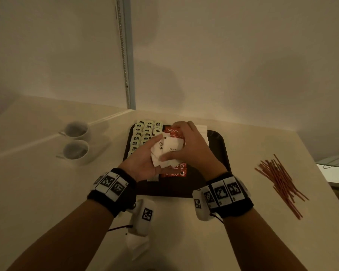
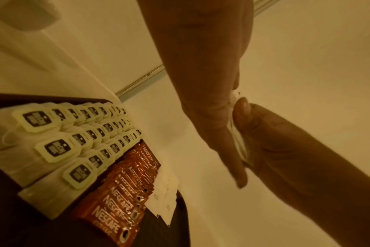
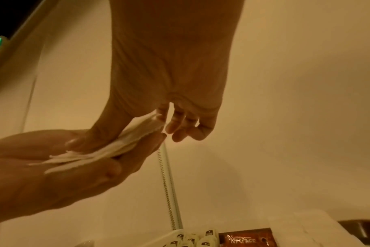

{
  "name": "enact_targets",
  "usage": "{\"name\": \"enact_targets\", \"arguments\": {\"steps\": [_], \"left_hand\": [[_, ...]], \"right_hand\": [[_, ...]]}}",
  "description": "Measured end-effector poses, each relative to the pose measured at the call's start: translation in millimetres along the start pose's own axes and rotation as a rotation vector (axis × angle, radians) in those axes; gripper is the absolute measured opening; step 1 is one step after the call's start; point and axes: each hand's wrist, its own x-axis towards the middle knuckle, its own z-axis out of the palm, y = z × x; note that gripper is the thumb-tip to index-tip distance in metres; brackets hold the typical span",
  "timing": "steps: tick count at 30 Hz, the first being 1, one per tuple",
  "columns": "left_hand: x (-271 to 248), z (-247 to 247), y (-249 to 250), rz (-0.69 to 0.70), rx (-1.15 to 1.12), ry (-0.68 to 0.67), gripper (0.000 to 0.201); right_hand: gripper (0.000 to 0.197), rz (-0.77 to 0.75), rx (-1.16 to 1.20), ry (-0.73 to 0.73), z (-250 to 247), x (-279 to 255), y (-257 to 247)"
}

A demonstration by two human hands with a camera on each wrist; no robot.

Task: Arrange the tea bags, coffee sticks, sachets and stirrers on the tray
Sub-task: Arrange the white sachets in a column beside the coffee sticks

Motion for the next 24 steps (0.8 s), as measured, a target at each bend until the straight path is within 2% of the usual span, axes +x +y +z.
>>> {"name": "enact_targets", "arguments": {"steps": [2,7,10,13,18,21,24], "left_hand": [[3.7,1.8,0.5,-0.007,-0.013,-0.017,0.043],[13.6,2.1,0.7,0.026,-0.067,0.033,0.036],[19.2,-0.4,-1.8,0.031,0.051,0.07,0.041],[26.5,-2.2,-6.2,0.048,0.103,0.105,0.038],[35.5,0.0,-3.7,0.037,-0.017,0.069,0.03],[37.7,3.6,-0.2,0.101,-0.025,0.078,0.018],[43.6,3.1,-0.1,0.204,0.041,0.138,0.024]], "right_hand": [[0.077,0.022,0.042,0.037,-0.1,0.0,5.7],[0.037,0.066,0.234,0.058,-3.8,-1.9,16.8],[0.018,0.099,0.293,0.113,-6.5,-0.8,26.2],[0.009,0.134,0.313,0.131,-6.8,4.7,32.8],[0.003,0.172,0.317,0.132,-4.5,11.4,37.5],[0.007,0.228,0.347,0.185,-7.3,16.1,42.4],[0.011,0.313,0.538,0.205,-14.4,16.5,40.3]]}}
